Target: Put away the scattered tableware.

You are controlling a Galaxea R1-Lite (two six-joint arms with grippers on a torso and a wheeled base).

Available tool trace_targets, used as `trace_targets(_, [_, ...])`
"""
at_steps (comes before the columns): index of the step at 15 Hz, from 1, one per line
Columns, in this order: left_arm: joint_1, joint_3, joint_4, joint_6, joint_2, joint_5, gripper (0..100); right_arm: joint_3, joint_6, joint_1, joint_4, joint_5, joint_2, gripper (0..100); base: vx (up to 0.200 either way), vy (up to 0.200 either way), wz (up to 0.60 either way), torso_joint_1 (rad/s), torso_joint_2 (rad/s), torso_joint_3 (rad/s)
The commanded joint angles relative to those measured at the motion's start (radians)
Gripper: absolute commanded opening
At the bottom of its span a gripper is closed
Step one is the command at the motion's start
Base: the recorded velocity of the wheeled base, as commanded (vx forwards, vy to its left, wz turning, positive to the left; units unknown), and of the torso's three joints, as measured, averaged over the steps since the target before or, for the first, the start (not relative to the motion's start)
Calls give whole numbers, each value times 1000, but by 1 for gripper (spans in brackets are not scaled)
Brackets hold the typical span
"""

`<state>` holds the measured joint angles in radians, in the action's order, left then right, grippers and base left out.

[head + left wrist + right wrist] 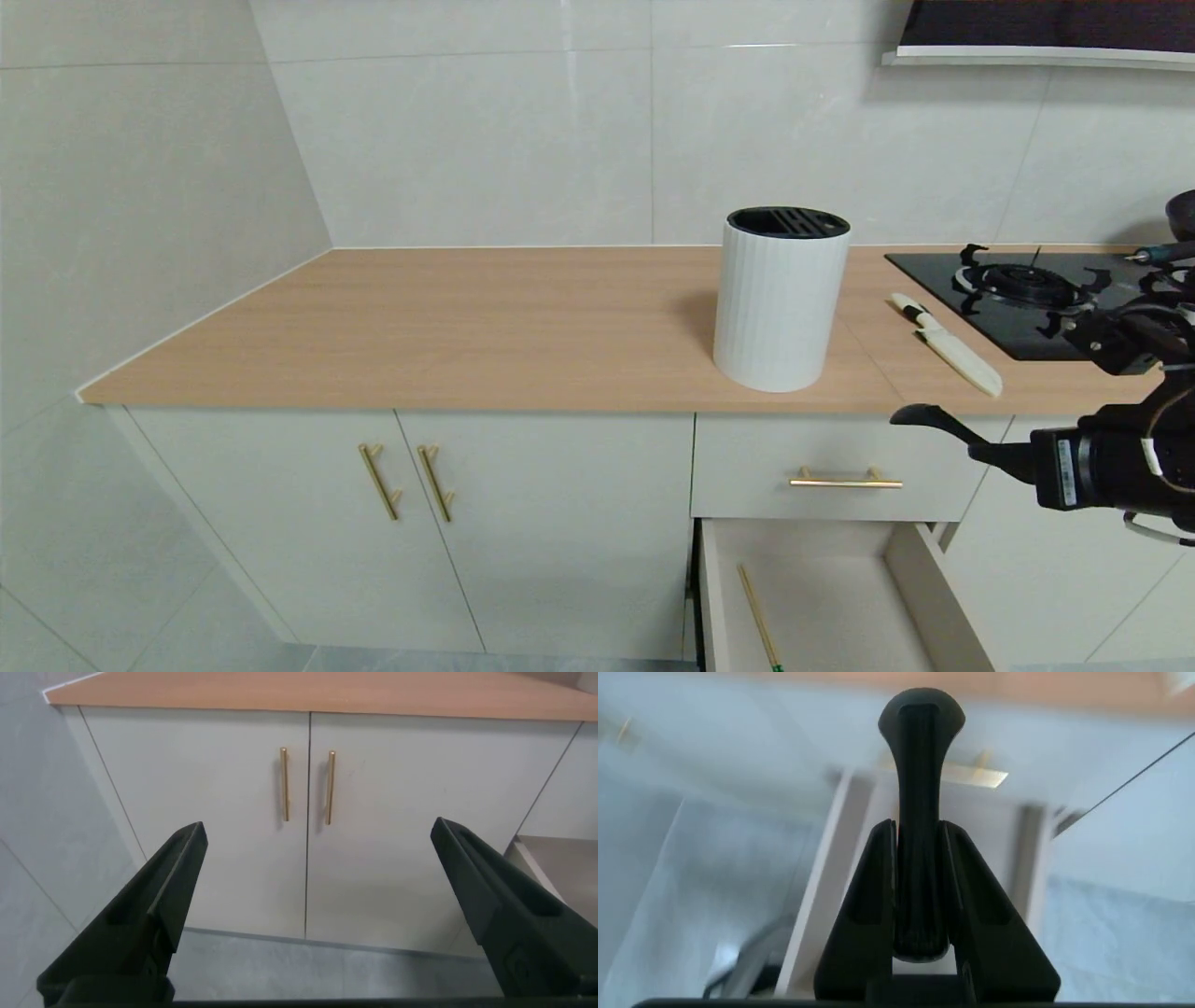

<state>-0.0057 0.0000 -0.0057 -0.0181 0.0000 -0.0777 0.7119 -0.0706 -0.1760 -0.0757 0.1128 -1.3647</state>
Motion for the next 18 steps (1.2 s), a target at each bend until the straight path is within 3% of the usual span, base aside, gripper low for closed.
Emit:
trace_targets(1, [0,0,0,0,0,-1,100,-55,23,-23,-12,-1,33,0,0,0,0,0,0,0])
trace_targets(6, [0,0,0,0,0,-1,100,-85,32,-62,-18,-1,-34,0,0,0,0,-18,41,25])
trace_targets(10, [0,0,0,0,0,-1,100,-109,35,-119,-25,-1,-56,0,0,0,0,-170,408,236])
trace_targets(18, [0,0,0,0,0,-1,100,-172,75,-120,-137,-2,-108,0,0,0,0,-176,469,289])
